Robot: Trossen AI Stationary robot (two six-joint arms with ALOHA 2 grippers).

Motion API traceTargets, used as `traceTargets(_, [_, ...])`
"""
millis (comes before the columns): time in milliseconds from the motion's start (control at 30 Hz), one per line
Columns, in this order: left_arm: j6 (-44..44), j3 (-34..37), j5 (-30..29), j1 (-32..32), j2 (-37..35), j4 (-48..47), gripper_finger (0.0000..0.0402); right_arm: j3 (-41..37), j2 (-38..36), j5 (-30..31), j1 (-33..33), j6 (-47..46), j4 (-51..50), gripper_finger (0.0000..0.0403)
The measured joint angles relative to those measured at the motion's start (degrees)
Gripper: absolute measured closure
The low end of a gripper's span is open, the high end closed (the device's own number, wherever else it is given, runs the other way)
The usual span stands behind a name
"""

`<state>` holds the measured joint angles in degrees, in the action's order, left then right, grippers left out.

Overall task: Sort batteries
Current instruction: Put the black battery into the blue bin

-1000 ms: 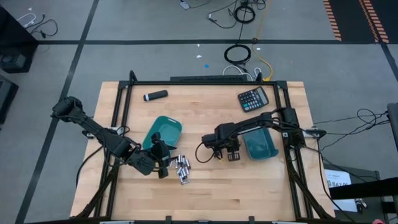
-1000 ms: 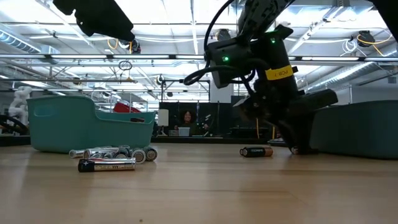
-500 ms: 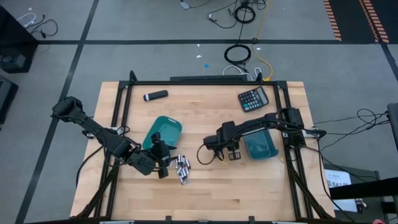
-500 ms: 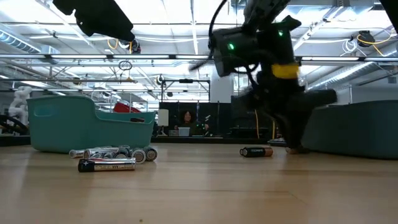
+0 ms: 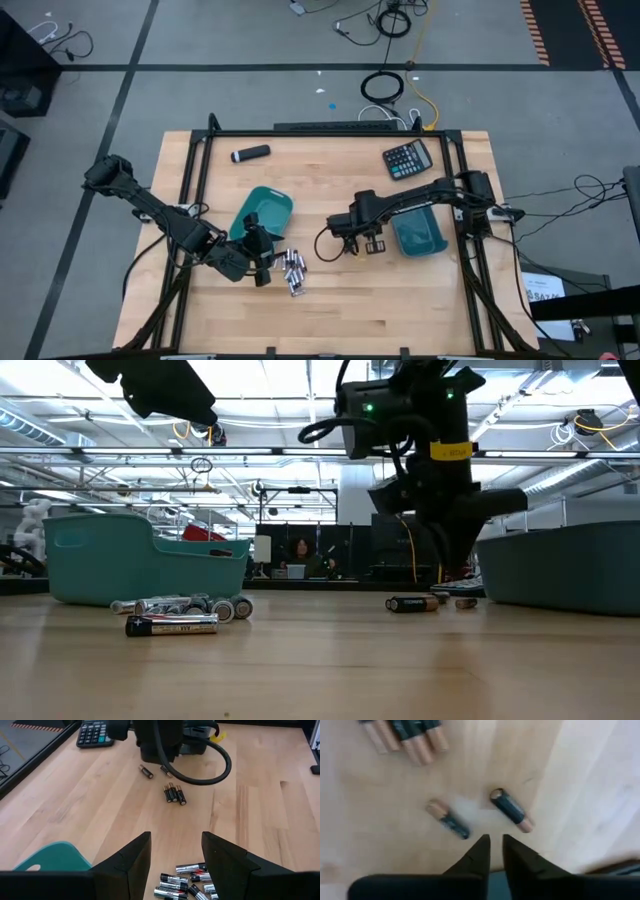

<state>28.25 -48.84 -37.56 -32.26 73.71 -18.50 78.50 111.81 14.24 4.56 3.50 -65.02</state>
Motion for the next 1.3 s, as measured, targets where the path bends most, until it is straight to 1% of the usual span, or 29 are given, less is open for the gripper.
traceTargets(100, [0.0, 0.0, 0.0, 0.0, 0.0, 0.0, 0.0215, 0.0, 0.0, -0.2, -0.4, 6.9, 2.3, 0.0321])
traceTargets(167, [0.0, 0.0, 0.0, 0.0, 0.0, 0.0, 0.0215, 0.0, 0.0, -3.6, -1.3, 10.5, 4.6, 0.0298])
traceTargets(200, [0.0, 0.0, 0.0, 0.0, 0.0, 0.0, 0.0215, 0.1, 0.0, -4.3, -1.7, 11.9, 5.6, 0.0288])
traceTargets(233, [0.0, 0.0, 0.2, -0.1, 0.0, 0.0, 0.0215, 0.1, 0.0, -4.1, -2.2, 13.2, 6.1, 0.0278])
traceTargets(300, [0.1, 0.0, 0.4, -0.1, 0.0, 0.0, 0.0215, 0.1, 0.0, -1.8, -3.2, 15.5, 6.2, 0.0264])
traceTargets(333, [0.1, 0.0, 0.5, -0.1, 0.0, -0.1, 0.0215, 0.1, 0.0, -0.9, -3.6, 16.5, 6.2, 0.0259])
traceTargets(400, [0.0, 0.0, 0.6, -0.1, 0.0, 0.0, 0.0215, 0.1, -0.1, -0.9, -4.5, 18.6, 6.2, 0.0256])
traceTargets(633, [0.0, 0.0, 0.7, -0.1, 0.0, -0.8, 0.0215, 0.1, -0.1, -4.4, -5.3, 26.8, 7.8, 0.0266])
traceTargets(833, [0.0, 0.0, 0.7, -0.1, 0.0, -0.7, 0.0215, 0.1, 2.3, -4.1, -7.3, 28.9, 10.6, 0.0268])
traceTargets(967, [0.0, 0.0, 0.7, -0.1, 0.0, -0.7, 0.0215, 0.4, 5.4, -5.5, -8.1, 29.5, 10.2, 0.0268])
traceTargets(1100, [1.2, 0.0, 0.9, -0.1, 0.0, -0.7, 0.0215, 0.5, 7.1, -5.1, -8.0, 30.0, 10.4, 0.0272])
traceTargets(1200, [1.5, 0.0, 1.4, -0.1, 0.0, -1.1, 0.0215, 0.4, 7.5, -5.4, -8.1, 30.0, 10.7, 0.0294])
traceTargets(1300, [1.4, 0.0, 1.5, -0.1, 0.0, -0.9, 0.0215, 0.3, 7.4, -5.6, -8.0, 29.6, 10.6, 0.0341])
